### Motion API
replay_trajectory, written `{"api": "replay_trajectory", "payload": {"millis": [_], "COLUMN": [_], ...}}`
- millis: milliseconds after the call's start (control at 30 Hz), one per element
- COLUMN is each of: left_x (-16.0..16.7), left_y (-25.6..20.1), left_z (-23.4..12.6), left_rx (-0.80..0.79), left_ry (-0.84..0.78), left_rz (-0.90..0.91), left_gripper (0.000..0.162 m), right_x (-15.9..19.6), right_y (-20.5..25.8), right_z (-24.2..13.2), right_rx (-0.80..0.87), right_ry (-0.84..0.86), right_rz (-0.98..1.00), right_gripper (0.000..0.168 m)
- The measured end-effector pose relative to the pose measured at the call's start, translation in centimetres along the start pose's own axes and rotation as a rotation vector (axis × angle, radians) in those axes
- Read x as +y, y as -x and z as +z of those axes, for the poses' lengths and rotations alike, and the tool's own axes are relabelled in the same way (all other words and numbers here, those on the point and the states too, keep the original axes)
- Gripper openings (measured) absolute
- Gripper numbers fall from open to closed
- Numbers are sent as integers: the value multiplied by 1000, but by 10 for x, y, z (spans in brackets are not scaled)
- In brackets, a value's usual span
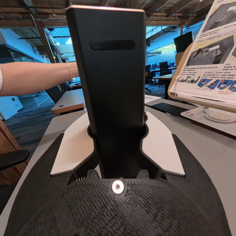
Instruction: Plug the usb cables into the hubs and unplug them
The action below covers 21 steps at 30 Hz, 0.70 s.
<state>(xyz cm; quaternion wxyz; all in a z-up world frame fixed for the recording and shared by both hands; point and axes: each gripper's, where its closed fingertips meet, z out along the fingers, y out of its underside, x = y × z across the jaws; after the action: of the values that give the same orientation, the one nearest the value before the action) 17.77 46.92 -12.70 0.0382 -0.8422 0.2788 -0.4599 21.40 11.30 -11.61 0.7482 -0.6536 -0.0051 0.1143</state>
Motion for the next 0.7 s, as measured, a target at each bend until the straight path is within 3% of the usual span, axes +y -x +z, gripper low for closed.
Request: {"api": "replay_trajectory", "payload": {"millis": [167, 300, 600, 700], "left_x": [-3, -14, -26, -28], "left_y": [52, 70, 107, 114], "left_z": [32, 43, 46, 47], "left_rx": [-243, -349, -608, -640], "left_ry": [21, -45, -150, -168], "left_rz": [-168, -293, -422, -436], "left_gripper": [55, 55, 39, 21], "right_x": [-1, 1, 0, 1], "right_y": [-5, -8, -13, -16], "right_z": [-5, -7, -13, -15], "right_rx": [-1, 1, -3, 4], "right_ry": [-3, 2, -3, -3], "right_rz": [8, 11, 23, 25], "right_gripper": [75, 75, 75, 75]}}
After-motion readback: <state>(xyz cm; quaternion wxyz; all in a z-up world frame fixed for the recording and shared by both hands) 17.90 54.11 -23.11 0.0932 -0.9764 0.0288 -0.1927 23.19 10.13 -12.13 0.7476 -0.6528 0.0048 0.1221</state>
